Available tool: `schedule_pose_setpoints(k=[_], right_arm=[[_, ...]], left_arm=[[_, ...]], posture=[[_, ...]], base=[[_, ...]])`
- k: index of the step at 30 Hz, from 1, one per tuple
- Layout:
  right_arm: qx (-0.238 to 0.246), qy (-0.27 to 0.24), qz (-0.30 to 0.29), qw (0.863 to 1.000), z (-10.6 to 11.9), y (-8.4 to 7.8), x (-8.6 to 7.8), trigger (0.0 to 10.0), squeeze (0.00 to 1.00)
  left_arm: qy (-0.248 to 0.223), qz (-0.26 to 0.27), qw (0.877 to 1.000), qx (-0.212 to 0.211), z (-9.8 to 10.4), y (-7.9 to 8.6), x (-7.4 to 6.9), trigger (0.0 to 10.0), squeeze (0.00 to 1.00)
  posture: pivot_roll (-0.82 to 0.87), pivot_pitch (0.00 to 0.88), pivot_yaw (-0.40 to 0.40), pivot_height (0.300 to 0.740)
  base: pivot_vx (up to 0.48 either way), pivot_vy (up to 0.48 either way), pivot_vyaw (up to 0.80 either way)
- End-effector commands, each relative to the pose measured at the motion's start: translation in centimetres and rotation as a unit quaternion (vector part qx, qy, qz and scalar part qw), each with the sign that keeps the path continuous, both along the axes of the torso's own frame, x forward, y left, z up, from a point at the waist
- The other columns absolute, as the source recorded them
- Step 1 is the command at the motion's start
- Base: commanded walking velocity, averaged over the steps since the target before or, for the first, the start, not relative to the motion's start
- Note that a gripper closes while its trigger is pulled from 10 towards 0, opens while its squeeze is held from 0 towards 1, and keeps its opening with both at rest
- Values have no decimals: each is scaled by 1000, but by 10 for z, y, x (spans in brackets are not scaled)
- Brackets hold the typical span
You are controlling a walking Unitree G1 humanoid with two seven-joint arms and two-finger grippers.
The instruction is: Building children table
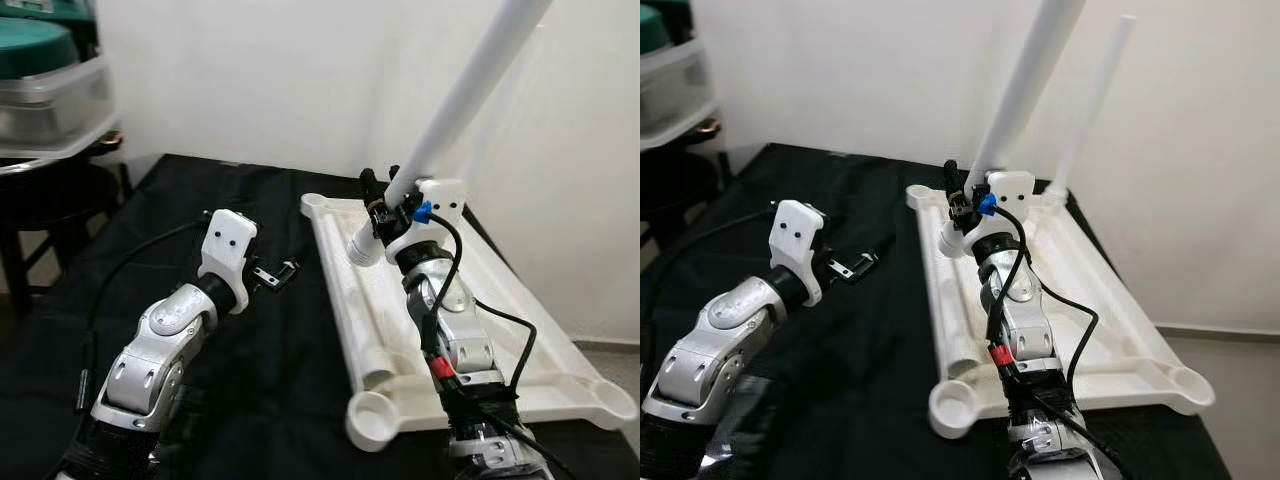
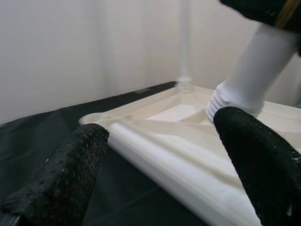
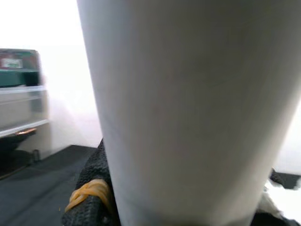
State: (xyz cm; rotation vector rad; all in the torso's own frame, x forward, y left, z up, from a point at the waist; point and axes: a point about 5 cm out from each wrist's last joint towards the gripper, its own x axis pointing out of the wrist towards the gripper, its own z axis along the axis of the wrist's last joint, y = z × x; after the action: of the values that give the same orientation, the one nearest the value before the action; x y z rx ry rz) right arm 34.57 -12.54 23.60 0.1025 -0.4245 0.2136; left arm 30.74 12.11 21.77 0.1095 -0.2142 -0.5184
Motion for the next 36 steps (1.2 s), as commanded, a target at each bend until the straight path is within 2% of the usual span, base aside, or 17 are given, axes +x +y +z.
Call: schedule_pose_setpoints(k=[1, 7, 24, 29, 36], right_arm=[[2, -6, -4, 1000, 2, -3, -2, 0, 0], [12, 4, 2, 1000, 1, -2, -11, 0, 0], [26, 15, 8, 1000, 1, 0, -13, 0, 0], [14, 19, 5, 1000, 1, 0, -13, 0, 0], [-11, 24, 2, 1000, -3, 3, -14, 0, 0]], left_arm=[[-6, 0, 1000, 9, 0, -1, 0, 10000, 0], [-15, -7, 1000, 20, -2, -3, -1, 10000, 0], [-21, -4, 1000, 15, -1, -6, 1, 10000, 0], [-21, -3, 1000, 15, -1, -6, 1, 10000, 0], [-20, 0, 1000, 19, -3, -6, 1, 10000, 0]], posture=[[75, 0, -109, 740], [74, 0, -105, 740], [72, 0, -107, 740], [71, 0, -107, 740], [74, 0, -112, 740]], base=[[0, -480, 0], [0, -480, 0], [0, -480, 0], [0, -480, 0], [0, -480, 800]])
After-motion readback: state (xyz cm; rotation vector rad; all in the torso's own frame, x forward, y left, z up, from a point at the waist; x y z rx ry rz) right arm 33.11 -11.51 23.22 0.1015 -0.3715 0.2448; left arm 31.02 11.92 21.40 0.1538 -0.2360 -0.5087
